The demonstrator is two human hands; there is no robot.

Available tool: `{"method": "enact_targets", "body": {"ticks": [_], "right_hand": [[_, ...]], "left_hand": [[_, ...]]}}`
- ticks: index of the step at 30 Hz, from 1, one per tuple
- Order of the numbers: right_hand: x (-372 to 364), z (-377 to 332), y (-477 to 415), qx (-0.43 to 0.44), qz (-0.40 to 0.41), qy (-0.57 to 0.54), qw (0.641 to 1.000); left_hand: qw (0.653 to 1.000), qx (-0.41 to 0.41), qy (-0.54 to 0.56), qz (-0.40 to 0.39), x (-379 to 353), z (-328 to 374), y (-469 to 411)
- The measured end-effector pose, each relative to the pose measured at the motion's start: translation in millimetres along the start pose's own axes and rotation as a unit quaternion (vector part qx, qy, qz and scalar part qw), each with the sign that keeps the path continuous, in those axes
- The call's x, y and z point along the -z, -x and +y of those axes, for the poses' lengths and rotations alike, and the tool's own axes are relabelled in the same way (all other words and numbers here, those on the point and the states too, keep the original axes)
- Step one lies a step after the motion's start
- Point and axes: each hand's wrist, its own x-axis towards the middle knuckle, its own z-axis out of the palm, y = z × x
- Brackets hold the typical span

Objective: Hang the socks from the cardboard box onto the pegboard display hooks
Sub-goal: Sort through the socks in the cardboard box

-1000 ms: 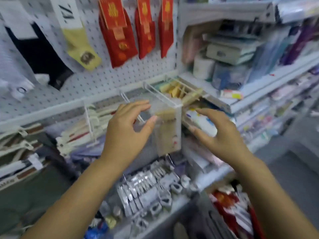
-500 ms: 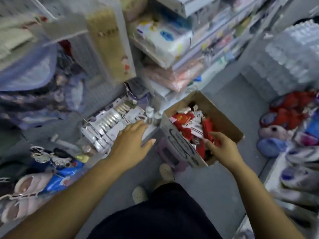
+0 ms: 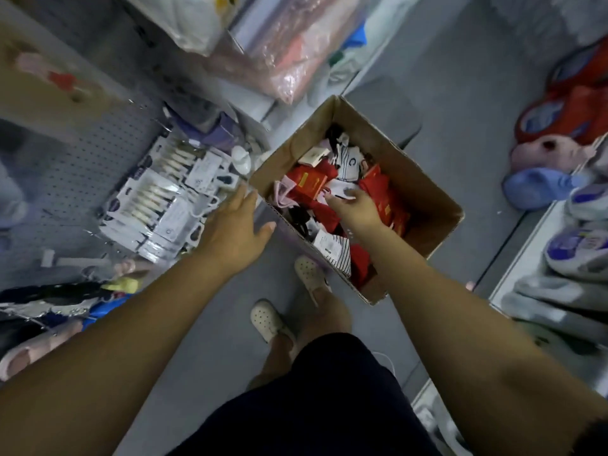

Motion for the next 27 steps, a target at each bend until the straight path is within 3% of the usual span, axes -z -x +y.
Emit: {"method": "enact_targets", "body": {"ticks": [7,13,18,22,25,27], "right_hand": [[-37,-6,-64,-0.041,0.008,-0.089,0.995],[-31,-1,-84,-0.019,0.053,-0.045,0.997],[-7,7,-45,0.021,0.051,-0.075,0.996],[26,10,18,0.061,0.034,-0.105,0.992],[50,15,66,0.067,0.023,-0.163,0.984],[60,19,98,0.060,0.012,-0.209,0.976]], "left_hand": [[0.998,0.013,-0.027,-0.050,-12,1,-55],[0.998,0.012,0.002,-0.055,-17,-6,-54],[0.997,0.033,0.029,-0.063,-17,-2,-49],[0.997,0.032,0.061,-0.020,-19,5,-35],[0.983,0.045,0.175,0.021,-19,30,-7],[0.942,0.109,0.316,-0.028,-17,51,16]]}}
